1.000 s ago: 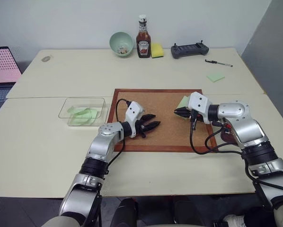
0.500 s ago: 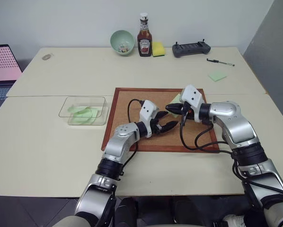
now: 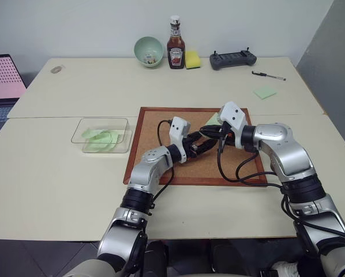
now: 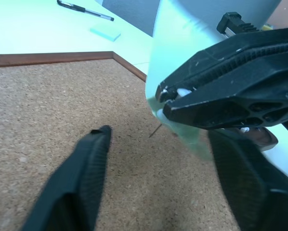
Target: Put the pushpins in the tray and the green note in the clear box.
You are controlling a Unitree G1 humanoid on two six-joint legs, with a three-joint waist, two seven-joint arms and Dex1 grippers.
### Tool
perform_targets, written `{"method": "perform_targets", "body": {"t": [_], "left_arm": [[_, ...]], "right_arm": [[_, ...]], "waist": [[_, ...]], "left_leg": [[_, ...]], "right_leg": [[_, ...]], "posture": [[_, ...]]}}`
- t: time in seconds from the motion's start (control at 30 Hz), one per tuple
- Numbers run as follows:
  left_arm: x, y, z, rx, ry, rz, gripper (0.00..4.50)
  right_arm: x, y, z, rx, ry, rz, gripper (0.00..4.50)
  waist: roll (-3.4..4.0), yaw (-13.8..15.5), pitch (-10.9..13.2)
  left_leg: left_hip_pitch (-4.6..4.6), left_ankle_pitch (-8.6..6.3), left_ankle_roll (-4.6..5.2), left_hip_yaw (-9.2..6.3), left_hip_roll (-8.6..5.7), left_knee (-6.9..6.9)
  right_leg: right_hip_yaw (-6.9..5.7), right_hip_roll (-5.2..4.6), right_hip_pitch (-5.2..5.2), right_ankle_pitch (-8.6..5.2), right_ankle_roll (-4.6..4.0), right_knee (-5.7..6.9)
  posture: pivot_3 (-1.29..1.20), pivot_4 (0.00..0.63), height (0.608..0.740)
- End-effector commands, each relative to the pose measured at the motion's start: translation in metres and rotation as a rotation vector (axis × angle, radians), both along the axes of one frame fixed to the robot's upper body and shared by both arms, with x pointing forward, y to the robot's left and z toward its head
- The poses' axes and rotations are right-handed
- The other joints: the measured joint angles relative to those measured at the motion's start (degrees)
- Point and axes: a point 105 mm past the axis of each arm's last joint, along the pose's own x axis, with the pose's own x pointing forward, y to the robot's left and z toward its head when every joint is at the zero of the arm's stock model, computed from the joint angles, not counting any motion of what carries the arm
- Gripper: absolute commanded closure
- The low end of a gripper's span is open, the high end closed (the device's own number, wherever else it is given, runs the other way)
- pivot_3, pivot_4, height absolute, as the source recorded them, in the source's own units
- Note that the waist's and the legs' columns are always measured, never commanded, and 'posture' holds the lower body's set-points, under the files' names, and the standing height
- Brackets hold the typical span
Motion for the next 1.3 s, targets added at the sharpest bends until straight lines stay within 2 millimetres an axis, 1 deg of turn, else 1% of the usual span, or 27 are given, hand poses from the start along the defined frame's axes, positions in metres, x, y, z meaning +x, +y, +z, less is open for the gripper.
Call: {"method": "perform_targets", "body": {"t": [0.03,0.1,0.13,0.23,0.37,0.4,0.43,0.47,0.73,1.03,1.3], "left_arm": [[-0.002,-0.007,0.014,-0.042,-0.020,-0.036,2.09],[-0.002,-0.008,0.015,-0.049,-0.015,-0.039,2.43],[-0.002,-0.009,0.015,-0.052,-0.013,-0.037,2.74],[0.000,-0.010,0.016,-0.063,-0.007,-0.029,3.17],[0.001,-0.011,0.018,-0.077,-0.006,-0.022,4.06],[0.001,-0.011,0.019,-0.080,-0.006,-0.020,4.17],[0.001,-0.011,0.019,-0.081,-0.006,-0.019,4.39],[0.002,-0.011,0.019,-0.084,-0.006,-0.016,4.45],[0.001,-0.009,0.017,-0.087,-0.005,-0.002,4.45],[0.001,-0.007,0.014,-0.081,-0.004,0.005,4.45],[0.001,-0.005,0.014,-0.083,-0.002,0.012,4.45]], "right_arm": [[-0.001,0.004,0.023,0.035,-0.068,0.014,4.50],[-0.001,0.004,0.023,0.037,-0.068,0.014,4.50],[-0.001,0.004,0.024,0.037,-0.068,0.014,4.50],[-0.001,0.004,0.024,0.039,-0.067,0.015,4.50],[-0.001,0.005,0.025,0.043,-0.066,0.013,4.50],[-0.001,0.005,0.025,0.044,-0.066,0.013,4.50],[-0.001,0.005,0.025,0.044,-0.065,0.013,4.50],[-0.001,0.005,0.025,0.044,-0.064,0.012,4.50],[0.001,0.003,0.025,0.057,-0.055,0.000,4.50],[0.005,-0.006,0.039,0.222,0.085,-0.061,4.50],[0.003,-0.014,0.039,0.271,0.184,-0.085,4.50]], "waist": [[0.00,0.00,0.00],[0.00,0.00,0.00],[0.00,0.00,0.00],[0.00,0.00,0.00],[0.00,0.00,0.00],[0.00,0.00,0.00],[0.00,-0.01,0.00],[0.00,-0.02,0.00],[0.00,-0.01,0.00],[0.00,0.02,0.00],[0.00,-0.01,0.00]], "left_leg": [[0.00,0.00,0.00,0.00,0.00,0.00],[0.00,0.00,0.00,0.00,0.00,0.00],[0.00,0.00,0.00,0.00,0.00,0.00],[0.00,0.00,0.00,0.00,0.00,0.00],[0.00,0.00,0.00,0.01,0.00,0.00],[0.00,0.00,0.00,0.01,0.00,0.00],[0.00,0.00,0.00,0.01,0.00,0.00],[0.00,0.00,0.00,0.01,0.00,0.00],[0.00,0.00,0.00,0.01,0.00,0.00],[-0.01,0.00,0.00,0.00,0.00,0.01],[0.00,0.00,0.00,0.01,0.00,0.00]], "right_leg": [[0.00,0.00,0.00,0.00,0.00,0.00],[0.00,0.00,0.00,0.00,0.00,0.00],[0.00,0.00,0.00,0.00,0.00,0.00],[0.00,0.00,0.00,0.00,0.00,0.00],[0.00,0.00,0.00,0.00,0.00,0.00],[0.00,0.00,0.00,0.00,0.00,0.00],[0.00,0.00,0.00,0.00,0.00,0.00],[0.00,0.00,0.00,0.00,0.00,0.00],[0.00,0.00,0.00,0.00,0.00,0.00],[0.01,0.00,0.00,0.00,-0.01,0.02],[0.01,0.00,-0.01,0.01,-0.01,0.03]], "posture": [[0.00,0.150,0.740],[0.00,0.150,0.740],[0.00,0.150,0.740],[0.00,0.150,0.740],[0.00,0.150,0.740],[0.00,0.150,0.740],[0.00,0.150,0.740],[0.00,0.150,0.740],[0.00,0.150,0.740],[0.00,0.150,0.740],[0.00,0.150,0.740]]}}
